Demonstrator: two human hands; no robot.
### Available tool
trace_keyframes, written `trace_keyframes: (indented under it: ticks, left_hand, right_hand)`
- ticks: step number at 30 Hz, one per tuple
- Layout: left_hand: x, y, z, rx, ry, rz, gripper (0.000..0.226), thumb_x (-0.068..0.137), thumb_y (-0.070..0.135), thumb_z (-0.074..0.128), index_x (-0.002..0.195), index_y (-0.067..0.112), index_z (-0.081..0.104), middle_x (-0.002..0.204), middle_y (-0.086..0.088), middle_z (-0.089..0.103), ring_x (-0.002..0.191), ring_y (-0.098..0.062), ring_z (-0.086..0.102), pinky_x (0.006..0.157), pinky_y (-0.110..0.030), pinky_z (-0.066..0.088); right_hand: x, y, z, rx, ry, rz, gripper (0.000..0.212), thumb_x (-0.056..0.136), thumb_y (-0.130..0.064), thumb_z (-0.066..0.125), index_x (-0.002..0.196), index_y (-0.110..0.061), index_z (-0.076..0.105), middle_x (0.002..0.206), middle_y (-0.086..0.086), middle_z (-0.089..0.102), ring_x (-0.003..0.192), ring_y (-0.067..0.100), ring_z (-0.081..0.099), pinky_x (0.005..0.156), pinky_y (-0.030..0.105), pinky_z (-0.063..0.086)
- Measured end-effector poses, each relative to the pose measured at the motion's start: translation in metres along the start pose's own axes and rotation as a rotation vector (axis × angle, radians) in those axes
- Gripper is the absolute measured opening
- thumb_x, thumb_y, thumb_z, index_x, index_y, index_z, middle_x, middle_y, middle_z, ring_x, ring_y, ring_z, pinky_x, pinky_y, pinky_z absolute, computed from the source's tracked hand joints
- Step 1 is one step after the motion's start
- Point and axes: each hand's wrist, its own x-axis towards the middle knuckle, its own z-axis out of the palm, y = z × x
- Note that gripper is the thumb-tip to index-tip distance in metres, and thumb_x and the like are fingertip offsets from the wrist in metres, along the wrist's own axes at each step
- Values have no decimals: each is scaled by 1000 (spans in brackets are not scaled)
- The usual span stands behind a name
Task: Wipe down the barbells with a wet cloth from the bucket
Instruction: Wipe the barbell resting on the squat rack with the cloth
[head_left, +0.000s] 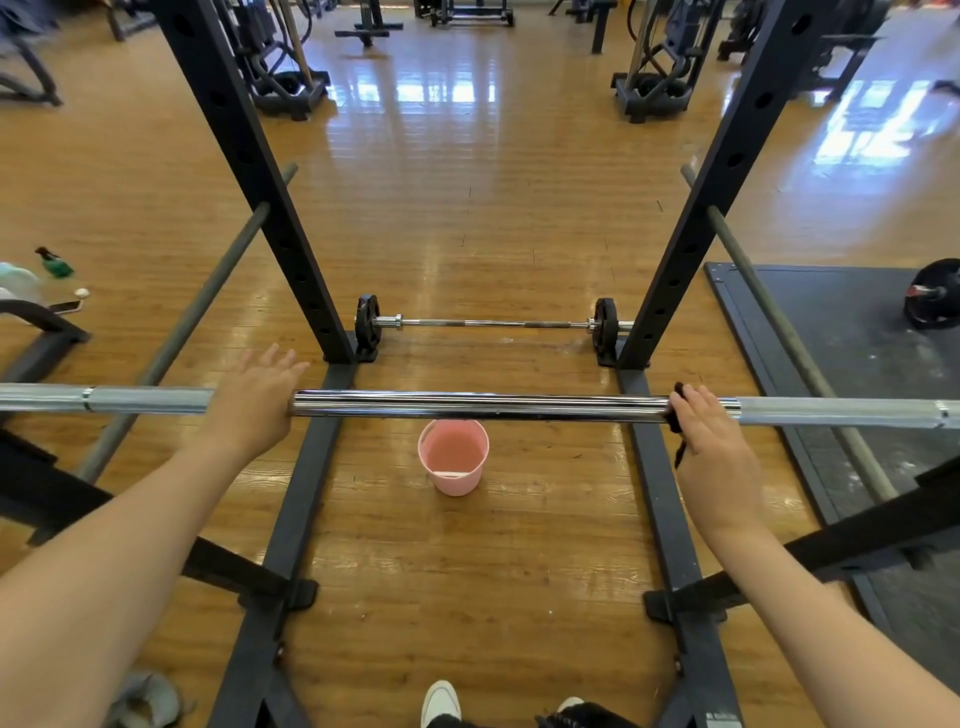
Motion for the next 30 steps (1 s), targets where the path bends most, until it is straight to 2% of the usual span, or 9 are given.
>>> trace_keyframes:
  ticks: [6,9,12,15,17,19,22,26,30]
  left_hand:
    - [6,0,-13,96,-187,28,64,92,13,51,149,20,24,157,-5,22,146,-20,9,119,-41,6]
    - [9,-3,-16,92,-266,78,58,91,12,50,145,22,32,152,-2,32,144,-20,16,118,-41,10]
    - [11,-5,-18,45,-289,95,55,91,11,49,143,23,35,151,0,33,143,-20,19,118,-39,13]
    - [4,-1,-18,-15,-164,48,65,90,12,55,148,18,25,156,-4,24,145,-21,14,117,-40,5]
    - [-7,-2,-7,-72,83,45,71,84,7,64,146,9,29,152,-13,31,143,-28,23,117,-36,-4]
    - [-19,-3,3,-124,224,46,79,71,3,77,140,0,38,143,-22,42,135,-36,36,115,-32,-13]
    - [-23,-2,10,-148,179,-3,93,59,3,85,139,-1,37,140,-25,44,133,-39,38,115,-33,-13]
    - [-10,-5,13,-89,217,47,79,58,-18,73,132,-4,47,135,-28,48,128,-43,43,115,-31,-14]
    - [-4,-11,17,-48,183,71,67,61,-19,71,124,-5,56,129,-26,55,126,-40,47,117,-33,-1]
  right_hand:
    - [-2,24,-8,-9,23,83,46,80,17,57,124,3,55,131,21,53,127,36,45,105,46,30]
    - [2,22,-9,0,49,138,41,82,16,55,122,6,56,129,22,55,126,37,46,105,45,32]
    - [0,6,-5,8,26,48,44,80,17,58,123,6,56,129,22,54,126,36,46,104,44,29]
    - [-4,4,-3,-14,-1,-44,47,77,16,61,122,5,56,129,21,54,125,34,47,102,44,30]
    - [-3,11,-5,-14,18,14,47,77,19,59,123,5,56,129,21,54,125,35,47,104,44,29]
    - [-1,15,-7,6,40,90,44,80,18,56,123,6,56,129,22,54,126,36,46,105,44,28]
    - [1,7,-3,29,47,128,42,83,17,54,123,5,56,130,21,54,127,36,45,106,43,28]
    - [0,-1,1,49,35,80,42,82,15,56,123,5,56,130,20,54,127,35,46,105,44,29]
    - [-2,7,-2,18,16,25,46,79,17,59,123,5,55,130,21,54,126,36,46,104,45,27]
